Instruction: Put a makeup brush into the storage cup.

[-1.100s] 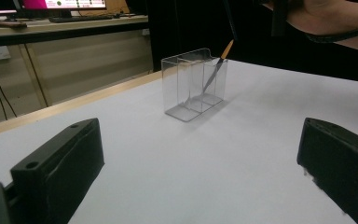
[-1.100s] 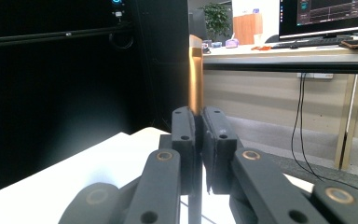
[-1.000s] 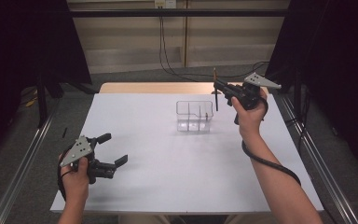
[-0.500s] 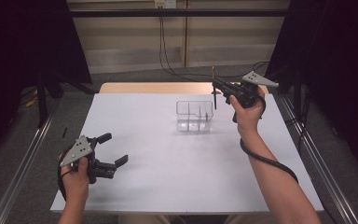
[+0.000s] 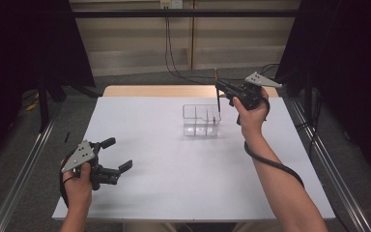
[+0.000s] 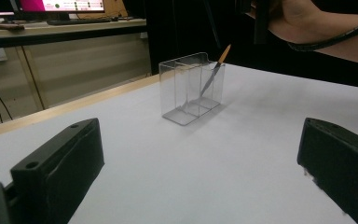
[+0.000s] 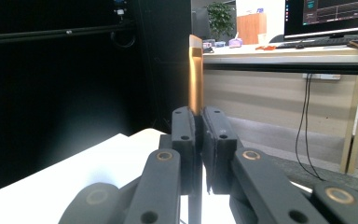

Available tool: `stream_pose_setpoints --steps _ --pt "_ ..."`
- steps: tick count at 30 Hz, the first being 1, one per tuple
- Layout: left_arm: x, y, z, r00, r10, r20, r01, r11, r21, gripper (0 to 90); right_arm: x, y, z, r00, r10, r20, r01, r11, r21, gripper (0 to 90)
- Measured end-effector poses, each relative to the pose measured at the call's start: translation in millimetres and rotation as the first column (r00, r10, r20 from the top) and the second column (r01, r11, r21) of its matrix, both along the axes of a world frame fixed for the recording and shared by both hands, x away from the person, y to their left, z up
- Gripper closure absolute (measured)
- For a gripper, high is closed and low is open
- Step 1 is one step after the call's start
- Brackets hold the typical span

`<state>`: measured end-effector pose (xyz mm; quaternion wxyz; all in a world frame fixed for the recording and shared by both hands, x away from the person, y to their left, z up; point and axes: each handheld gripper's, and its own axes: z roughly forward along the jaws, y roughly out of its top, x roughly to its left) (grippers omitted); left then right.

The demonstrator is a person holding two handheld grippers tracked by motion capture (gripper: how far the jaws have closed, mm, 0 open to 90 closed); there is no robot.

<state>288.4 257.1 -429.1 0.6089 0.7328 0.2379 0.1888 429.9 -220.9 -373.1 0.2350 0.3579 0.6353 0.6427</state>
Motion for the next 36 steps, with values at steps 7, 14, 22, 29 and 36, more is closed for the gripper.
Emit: stream_pose_setpoints --steps 7,14,22,29,36 --pt "0.4 0.6 -0.9 1.0000 0.000 -0.005 0.000 1.0000 -0.003 0.2 2.5 2.7 -2.6 0.9999 -0.017 0.001 0.017 1.000 -0.001 84.5" --pt "0.6 0.9 -0.9 1.0000 0.001 -0.005 -0.001 1.0000 -0.001 0.3 4.2 4.2 -5.4 0.9998 -0.018 0.003 0.018 1.000 -0.016 84.4" --pt "0.2 1.6 -0.2 1.0000 0.003 -0.003 -0.003 1.0000 -0.004 0.3 3.1 7.9 -9.8 1.0000 -0.005 -0.004 0.005 1.000 -0.022 84.5" --pt "0.0 2.3 0.4 1.0000 0.007 0.002 -0.007 1.0000 -0.005 0.3 1.2 6.2 -17.1 0.9998 -0.002 -0.019 0.002 1.000 -0.020 84.5" --pt "-0.1 2.5 0.5 1.0000 0.009 0.003 -0.009 0.9999 -0.006 0.2 0.4 3.7 -22.5 0.9997 -0.003 -0.026 0.002 1.000 -0.018 84.5"
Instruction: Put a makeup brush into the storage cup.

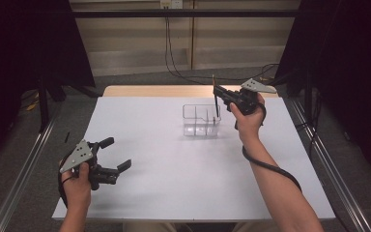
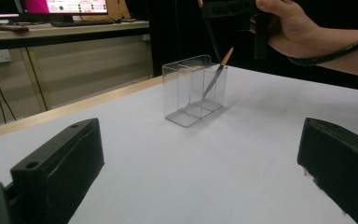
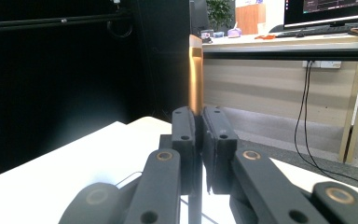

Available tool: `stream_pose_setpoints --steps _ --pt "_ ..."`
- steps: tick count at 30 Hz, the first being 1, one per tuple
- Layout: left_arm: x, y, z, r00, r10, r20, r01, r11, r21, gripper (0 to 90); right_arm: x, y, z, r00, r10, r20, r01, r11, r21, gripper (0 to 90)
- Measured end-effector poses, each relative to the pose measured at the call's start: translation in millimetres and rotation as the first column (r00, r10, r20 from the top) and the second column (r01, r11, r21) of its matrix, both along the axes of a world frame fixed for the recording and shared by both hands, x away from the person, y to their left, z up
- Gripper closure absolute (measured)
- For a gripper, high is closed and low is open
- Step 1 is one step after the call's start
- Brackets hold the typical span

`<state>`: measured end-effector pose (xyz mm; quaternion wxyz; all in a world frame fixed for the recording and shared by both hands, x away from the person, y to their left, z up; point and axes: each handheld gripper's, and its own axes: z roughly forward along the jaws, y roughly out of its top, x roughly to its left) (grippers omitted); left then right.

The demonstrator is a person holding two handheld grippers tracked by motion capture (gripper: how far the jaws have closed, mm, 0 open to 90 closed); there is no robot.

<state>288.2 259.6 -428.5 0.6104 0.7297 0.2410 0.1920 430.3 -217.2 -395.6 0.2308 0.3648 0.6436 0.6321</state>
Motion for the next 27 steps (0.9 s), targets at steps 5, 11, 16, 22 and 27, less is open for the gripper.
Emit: stream_pose_setpoints --steps 5,11,16,22,27 --pt "-0.2 -0.1 0.2 1.0000 0.001 0.000 -0.001 1.0000 0.001 0.3 -0.3 -0.7 -2.3 1.0000 -0.003 -0.004 0.003 1.000 0.002 84.4" --pt "-0.3 0.1 0.3 1.0000 0.002 0.001 -0.002 1.0000 0.002 0.2 -0.3 -0.5 -4.3 1.0000 -0.003 -0.006 0.003 1.000 -0.001 84.4" --pt "-0.4 -0.1 0.0 1.0000 -0.001 -0.002 0.001 1.0000 0.002 0.2 -1.1 -0.2 -6.2 1.0000 -0.001 -0.007 0.001 1.000 -0.004 84.4" --pt "-0.7 -1.0 0.1 1.0000 -0.002 -0.001 0.002 1.0000 0.003 0.3 -2.4 -1.0 -9.4 0.9999 0.000 -0.011 0.000 1.000 -0.006 84.4" --pt "-0.6 -1.1 -0.2 1.0000 -0.004 -0.002 0.004 0.9999 0.009 0.3 -3.4 -2.5 -10.4 1.0000 0.003 -0.010 -0.003 1.000 -0.005 84.4"
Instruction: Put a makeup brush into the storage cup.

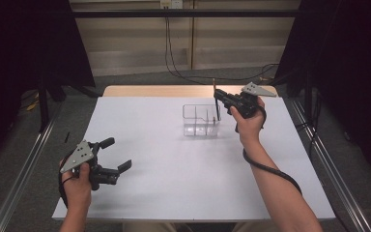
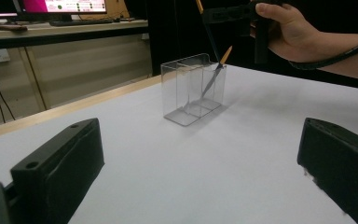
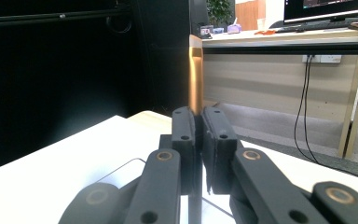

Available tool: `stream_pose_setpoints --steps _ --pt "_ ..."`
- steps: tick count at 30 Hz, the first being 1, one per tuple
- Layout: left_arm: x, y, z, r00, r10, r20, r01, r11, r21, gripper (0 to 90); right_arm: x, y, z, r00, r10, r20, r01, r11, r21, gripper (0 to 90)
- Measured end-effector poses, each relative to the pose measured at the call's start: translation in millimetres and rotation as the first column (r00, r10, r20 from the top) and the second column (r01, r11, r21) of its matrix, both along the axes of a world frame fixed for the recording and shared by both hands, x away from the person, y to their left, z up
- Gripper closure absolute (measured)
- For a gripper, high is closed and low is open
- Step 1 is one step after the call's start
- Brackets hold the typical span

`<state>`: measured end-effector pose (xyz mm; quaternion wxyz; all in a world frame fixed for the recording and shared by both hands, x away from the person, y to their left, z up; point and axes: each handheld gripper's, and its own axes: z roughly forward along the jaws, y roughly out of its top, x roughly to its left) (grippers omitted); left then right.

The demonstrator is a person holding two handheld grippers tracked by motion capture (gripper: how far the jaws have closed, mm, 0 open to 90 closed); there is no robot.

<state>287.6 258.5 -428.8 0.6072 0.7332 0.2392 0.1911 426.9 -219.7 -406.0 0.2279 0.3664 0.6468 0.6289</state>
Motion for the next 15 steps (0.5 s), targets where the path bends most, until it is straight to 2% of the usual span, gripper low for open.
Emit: stream_pose_setpoints --steps 15 --pt "-0.3 -0.4 0.3 1.0000 0.000 0.001 0.000 1.0000 0.002 0.3 -2.3 1.0 -2.2 1.0000 0.009 0.002 -0.009 1.000 0.000 84.4"
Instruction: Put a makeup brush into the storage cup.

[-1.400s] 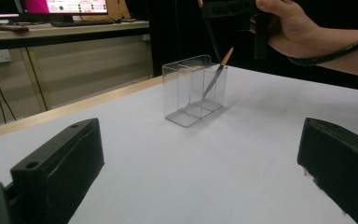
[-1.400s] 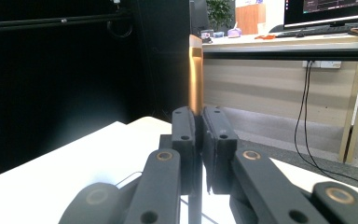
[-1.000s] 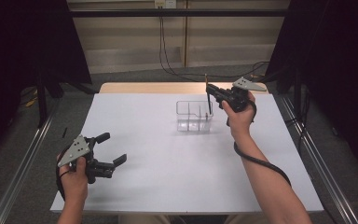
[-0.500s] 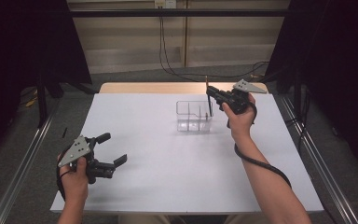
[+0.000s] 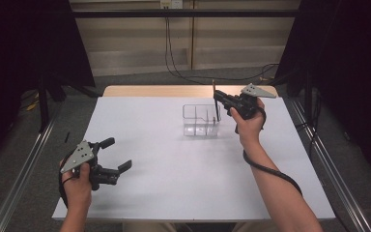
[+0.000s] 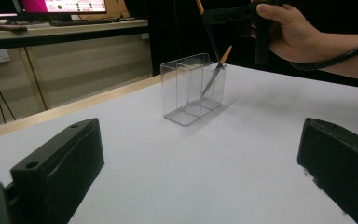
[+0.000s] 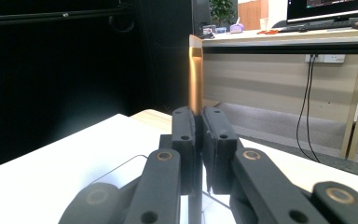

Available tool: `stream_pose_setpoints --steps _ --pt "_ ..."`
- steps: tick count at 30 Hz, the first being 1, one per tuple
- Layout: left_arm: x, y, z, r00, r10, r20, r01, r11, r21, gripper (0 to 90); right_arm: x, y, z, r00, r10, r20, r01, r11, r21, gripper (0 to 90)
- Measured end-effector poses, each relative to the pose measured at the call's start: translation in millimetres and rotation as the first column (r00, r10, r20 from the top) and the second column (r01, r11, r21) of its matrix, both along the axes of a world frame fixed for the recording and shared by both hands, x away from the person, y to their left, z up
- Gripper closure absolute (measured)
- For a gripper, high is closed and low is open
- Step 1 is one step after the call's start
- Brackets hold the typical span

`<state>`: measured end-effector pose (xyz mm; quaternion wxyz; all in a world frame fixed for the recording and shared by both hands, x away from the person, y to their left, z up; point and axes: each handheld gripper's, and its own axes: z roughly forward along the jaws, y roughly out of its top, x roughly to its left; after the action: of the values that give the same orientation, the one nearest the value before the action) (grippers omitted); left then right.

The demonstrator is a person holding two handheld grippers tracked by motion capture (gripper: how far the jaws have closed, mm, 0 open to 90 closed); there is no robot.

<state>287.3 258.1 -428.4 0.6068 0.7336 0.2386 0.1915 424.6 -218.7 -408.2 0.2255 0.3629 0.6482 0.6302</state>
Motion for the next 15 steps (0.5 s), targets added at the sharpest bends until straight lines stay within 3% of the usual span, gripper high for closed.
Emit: stream_pose_setpoints --steps 15 --pt "0.0 -0.5 -0.7 1.0000 -0.002 -0.002 0.002 1.0000 -0.003 0.4 -3.0 -1.3 -5.7 0.9999 0.010 -0.005 -0.010 1.000 0.000 84.4"
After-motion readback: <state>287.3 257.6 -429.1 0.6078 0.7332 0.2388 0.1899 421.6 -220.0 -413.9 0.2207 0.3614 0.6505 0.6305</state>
